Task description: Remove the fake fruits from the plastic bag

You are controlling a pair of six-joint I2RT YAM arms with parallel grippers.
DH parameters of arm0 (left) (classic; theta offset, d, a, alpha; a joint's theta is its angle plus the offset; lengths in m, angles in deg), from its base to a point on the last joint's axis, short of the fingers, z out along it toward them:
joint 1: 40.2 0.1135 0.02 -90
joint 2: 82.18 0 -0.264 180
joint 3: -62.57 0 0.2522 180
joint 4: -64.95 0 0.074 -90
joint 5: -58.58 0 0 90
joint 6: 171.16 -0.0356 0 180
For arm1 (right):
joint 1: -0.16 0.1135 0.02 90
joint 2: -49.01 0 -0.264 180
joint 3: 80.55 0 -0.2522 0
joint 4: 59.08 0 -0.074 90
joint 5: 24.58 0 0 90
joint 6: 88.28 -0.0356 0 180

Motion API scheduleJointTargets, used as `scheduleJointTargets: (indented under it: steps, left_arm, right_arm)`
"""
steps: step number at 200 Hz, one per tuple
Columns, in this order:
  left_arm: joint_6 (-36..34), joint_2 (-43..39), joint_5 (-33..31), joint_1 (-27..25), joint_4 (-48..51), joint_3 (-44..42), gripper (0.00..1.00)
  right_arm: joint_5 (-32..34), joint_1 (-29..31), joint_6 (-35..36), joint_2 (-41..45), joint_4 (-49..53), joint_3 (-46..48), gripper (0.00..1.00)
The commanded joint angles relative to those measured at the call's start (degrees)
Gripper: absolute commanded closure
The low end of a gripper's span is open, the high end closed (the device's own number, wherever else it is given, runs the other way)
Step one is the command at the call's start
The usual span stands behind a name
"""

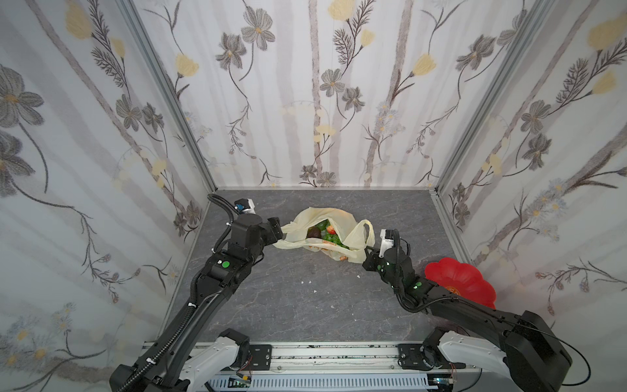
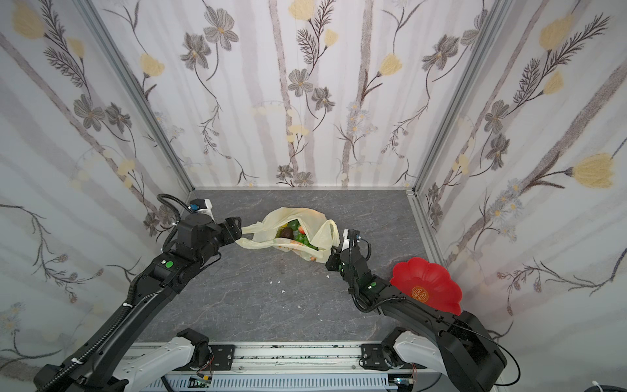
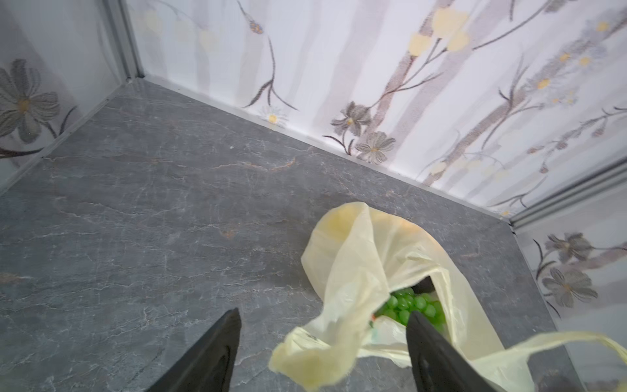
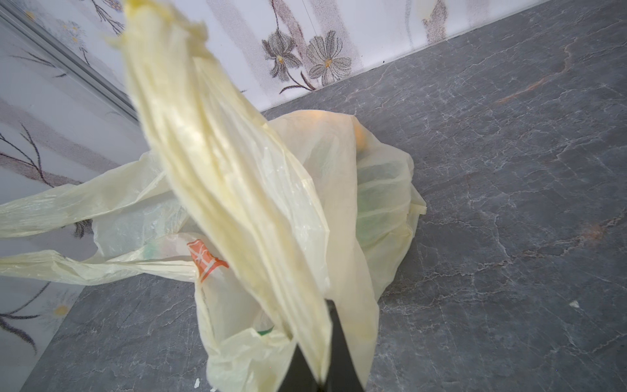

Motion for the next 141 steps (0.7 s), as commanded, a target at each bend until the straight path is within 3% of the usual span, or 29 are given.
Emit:
scheduleJointTargets:
  steps: [1,22,36,77,141]
  left_arm:
    - [0.91,2.92,-6.96,-8.21,6.85,5.32,0.24]
    - [1.84,9.22,-7.8,-16.11,6.72,9.38,0.25]
    - [1.58,14.32,-7.26,-18.34,6.47,11.17,0.25]
    - [0.73,27.76,-8.53,-17.52,5.44,13.7,0.23]
    - [1.81,36.33,-7.02,-11.7,0.73,11.35,0.25]
  right_arm:
    - [1.63,0.42,0.72,0.08,-1.21,-0.9,1.0]
    - [2.12,0.51,0.73,0.52,-1.05,-1.02,1.0]
    - [2.19,0.67,0.71,0.77,-1.05,-0.94,1.0]
    - [2.74,1.52,0.5,1.34,-1.16,-0.7,1.0]
    - [2.62,2.42,-0.21,2.37,-2.19,0.48,1.0]
